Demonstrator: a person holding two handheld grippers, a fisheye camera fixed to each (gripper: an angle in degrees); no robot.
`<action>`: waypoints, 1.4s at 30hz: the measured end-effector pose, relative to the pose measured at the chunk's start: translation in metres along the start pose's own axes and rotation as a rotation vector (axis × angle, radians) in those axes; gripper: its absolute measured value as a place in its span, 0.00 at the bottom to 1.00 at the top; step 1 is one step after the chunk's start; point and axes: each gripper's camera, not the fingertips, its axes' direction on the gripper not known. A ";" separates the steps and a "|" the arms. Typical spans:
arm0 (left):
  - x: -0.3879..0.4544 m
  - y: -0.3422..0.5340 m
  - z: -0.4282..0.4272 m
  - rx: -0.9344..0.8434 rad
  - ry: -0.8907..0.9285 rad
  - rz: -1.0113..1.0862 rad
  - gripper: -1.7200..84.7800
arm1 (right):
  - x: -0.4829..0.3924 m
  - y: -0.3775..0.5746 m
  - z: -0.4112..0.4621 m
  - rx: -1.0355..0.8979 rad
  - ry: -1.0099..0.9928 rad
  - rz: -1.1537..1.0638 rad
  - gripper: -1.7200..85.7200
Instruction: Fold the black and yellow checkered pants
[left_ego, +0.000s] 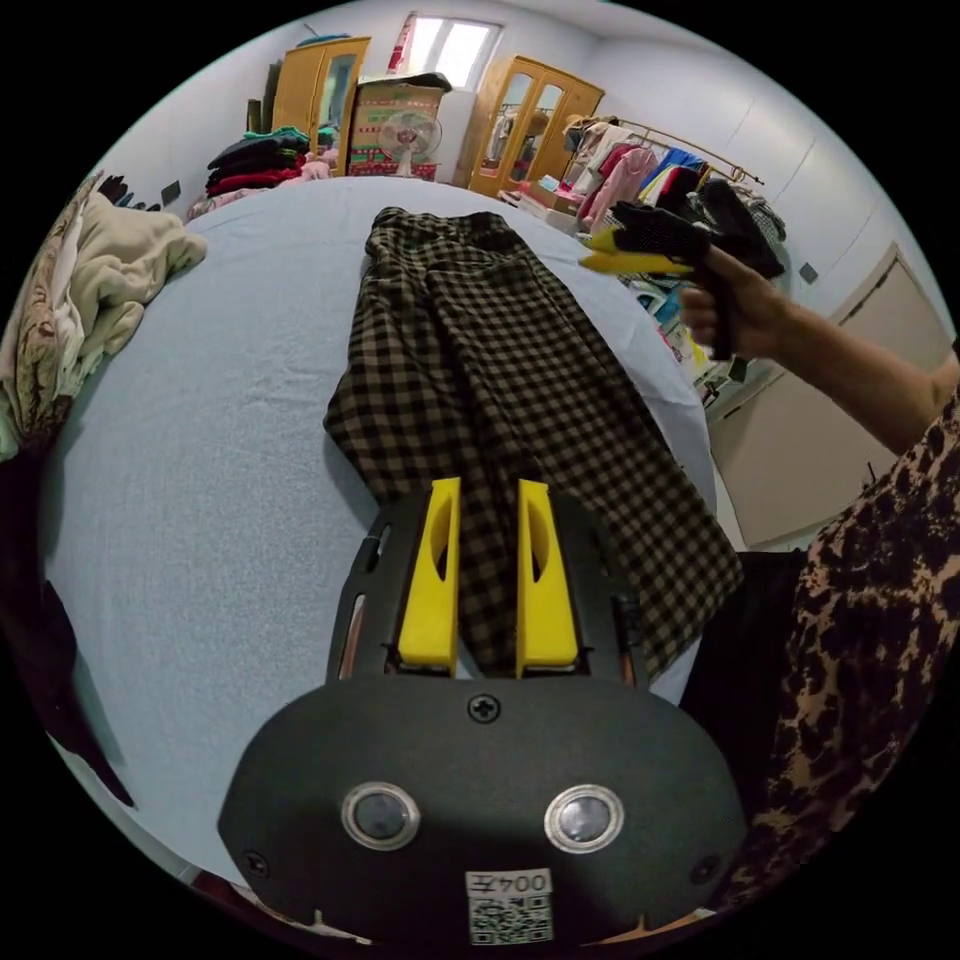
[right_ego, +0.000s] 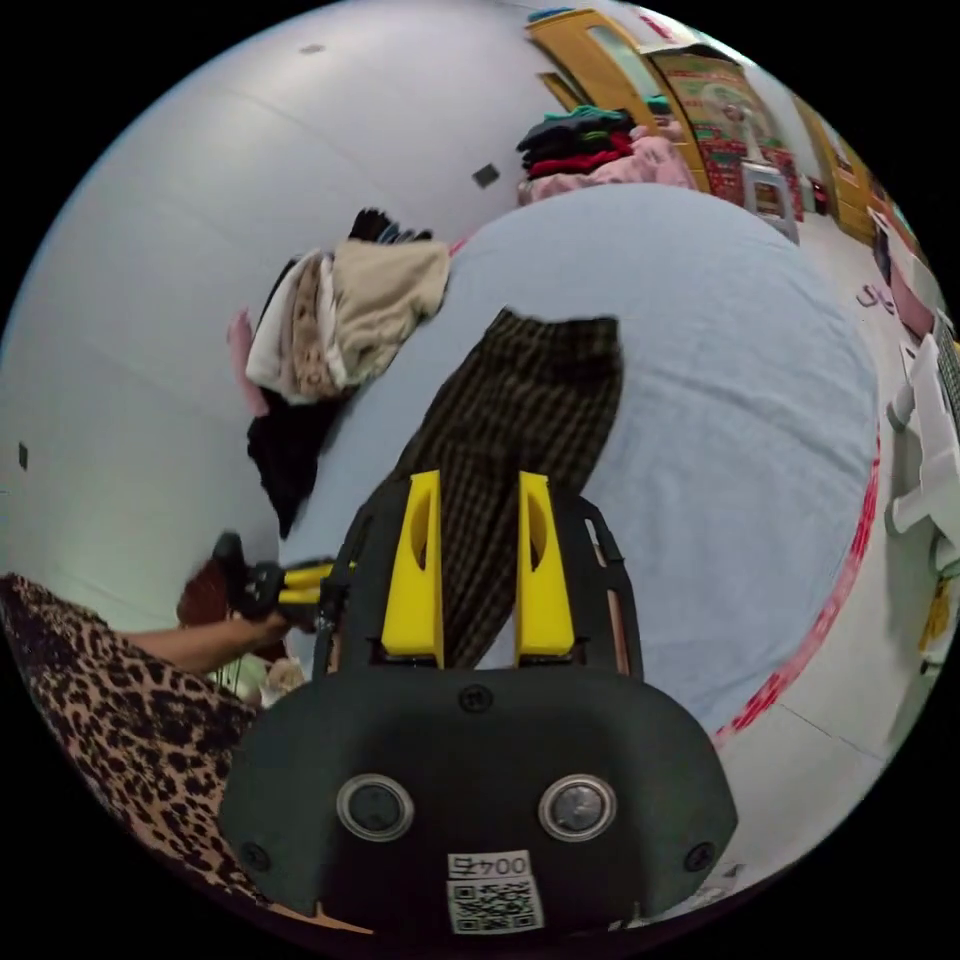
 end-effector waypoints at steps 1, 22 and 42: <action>-0.007 -0.006 0.001 -0.012 0.020 -0.026 0.11 | 0.017 -0.017 -0.004 0.026 0.033 0.015 0.15; -0.188 -0.307 0.069 0.067 0.590 -0.469 0.19 | 0.094 -0.100 -0.010 0.087 -0.215 -0.089 0.08; -0.245 -0.329 0.082 0.118 0.590 -0.541 0.05 | 0.180 -0.182 0.009 -0.120 0.024 0.033 0.09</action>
